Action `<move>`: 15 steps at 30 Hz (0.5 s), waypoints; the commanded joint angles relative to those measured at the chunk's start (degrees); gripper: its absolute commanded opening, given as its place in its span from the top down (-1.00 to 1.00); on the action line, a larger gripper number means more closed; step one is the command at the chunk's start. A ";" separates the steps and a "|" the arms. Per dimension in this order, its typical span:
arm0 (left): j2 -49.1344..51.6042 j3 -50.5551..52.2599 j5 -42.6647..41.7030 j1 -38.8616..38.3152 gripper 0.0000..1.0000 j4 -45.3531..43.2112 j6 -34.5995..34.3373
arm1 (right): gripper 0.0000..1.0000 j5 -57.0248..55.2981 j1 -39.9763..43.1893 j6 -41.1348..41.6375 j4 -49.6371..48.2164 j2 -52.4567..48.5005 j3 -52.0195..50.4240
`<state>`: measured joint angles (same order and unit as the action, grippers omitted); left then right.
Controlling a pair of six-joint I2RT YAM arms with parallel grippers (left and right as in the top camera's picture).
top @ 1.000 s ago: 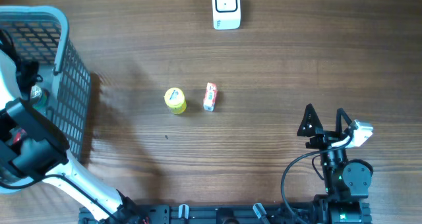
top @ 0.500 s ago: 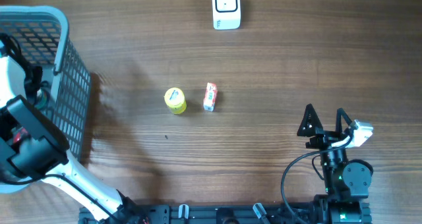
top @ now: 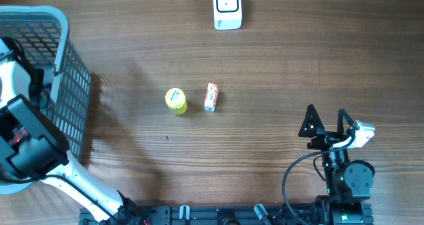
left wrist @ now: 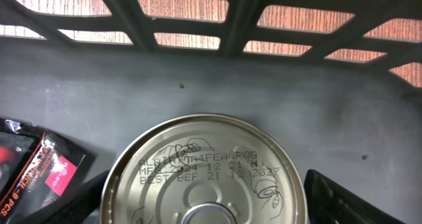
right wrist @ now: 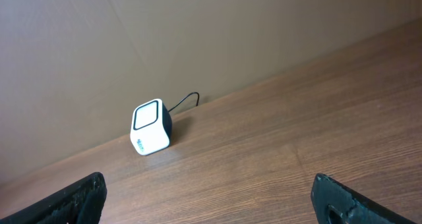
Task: Scan the item barcode
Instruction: 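Reach into the basket and grasp the tin can with the left gripper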
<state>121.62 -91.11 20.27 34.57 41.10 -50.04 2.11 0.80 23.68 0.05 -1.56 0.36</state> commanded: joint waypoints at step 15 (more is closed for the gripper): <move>5.03 0.57 0.13 0.17 -0.07 2.05 0.33 | -1.00 0.55 -0.20 -1.05 -0.13 0.22 -0.07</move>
<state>123.70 -91.35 22.22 34.48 41.23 -49.41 2.11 0.80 23.68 0.05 -1.56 0.36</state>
